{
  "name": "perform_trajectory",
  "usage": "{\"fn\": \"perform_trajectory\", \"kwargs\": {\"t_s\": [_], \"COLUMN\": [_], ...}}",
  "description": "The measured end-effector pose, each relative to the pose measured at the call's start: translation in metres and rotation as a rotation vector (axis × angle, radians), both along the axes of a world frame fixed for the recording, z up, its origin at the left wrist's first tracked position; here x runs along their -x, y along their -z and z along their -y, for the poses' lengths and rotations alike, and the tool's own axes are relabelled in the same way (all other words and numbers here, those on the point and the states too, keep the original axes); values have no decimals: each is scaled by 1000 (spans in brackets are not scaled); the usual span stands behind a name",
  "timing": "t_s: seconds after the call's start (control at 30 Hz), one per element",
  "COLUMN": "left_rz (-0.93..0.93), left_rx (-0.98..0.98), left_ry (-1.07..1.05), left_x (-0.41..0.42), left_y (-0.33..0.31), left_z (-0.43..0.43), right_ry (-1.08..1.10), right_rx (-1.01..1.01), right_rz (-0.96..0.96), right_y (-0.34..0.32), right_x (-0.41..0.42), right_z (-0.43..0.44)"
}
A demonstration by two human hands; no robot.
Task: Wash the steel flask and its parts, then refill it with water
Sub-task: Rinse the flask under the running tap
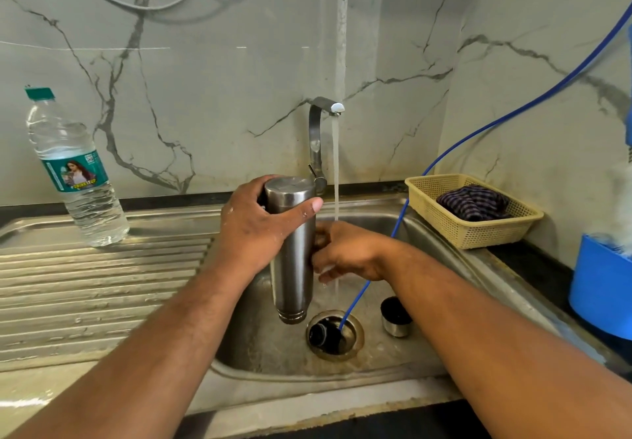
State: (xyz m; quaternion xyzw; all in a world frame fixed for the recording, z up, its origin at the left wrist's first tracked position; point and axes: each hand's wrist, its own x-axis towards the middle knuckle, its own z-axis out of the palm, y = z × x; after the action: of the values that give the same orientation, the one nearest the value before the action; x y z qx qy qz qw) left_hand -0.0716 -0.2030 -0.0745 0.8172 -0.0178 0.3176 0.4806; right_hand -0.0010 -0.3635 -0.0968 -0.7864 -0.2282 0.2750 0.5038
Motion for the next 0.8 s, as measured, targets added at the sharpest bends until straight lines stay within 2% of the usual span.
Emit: {"fn": "perform_trajectory", "kwargs": {"t_s": [0.1, 0.2, 0.27, 0.37, 0.4, 0.53, 0.57, 0.63, 0.7, 0.8], "left_rz": [38, 187, 186, -63, -79, 143, 147, -13, -126, 88], "left_rx": [-43, -56, -103, -166, -173, -155, -179, -232, -274, -258], "left_ry": [-35, -87, -85, -35, -28, -33, -32, -44, -89, -120], "left_x": [-3, -2, -3, -2, -3, -4, -4, -4, -1, -1], "left_y": [-1, -15, -14, 8, 11, -9, -8, 5, 13, -3], "left_z": [-5, -5, -8, -11, -11, -10, -11, -13, -11, -9], "right_ry": [-9, 181, 260, 255, 264, 335, 323, 262, 234, 302], "right_rx": [-109, -247, -220, 25, 67, -113, -123, -23, 77, -110], "right_rz": [169, 482, 579, 556, 571, 738, 733, 578, 538, 640], "right_y": [-15, -21, -16, 7, 9, -8, -8, 3, 10, -1], "right_x": [12, 19, 22, 21, 19, 16, 18, 24, 24, 19], "right_z": [-7, -19, -23, -23, -22, -19, -20, -24, -26, -24]}}
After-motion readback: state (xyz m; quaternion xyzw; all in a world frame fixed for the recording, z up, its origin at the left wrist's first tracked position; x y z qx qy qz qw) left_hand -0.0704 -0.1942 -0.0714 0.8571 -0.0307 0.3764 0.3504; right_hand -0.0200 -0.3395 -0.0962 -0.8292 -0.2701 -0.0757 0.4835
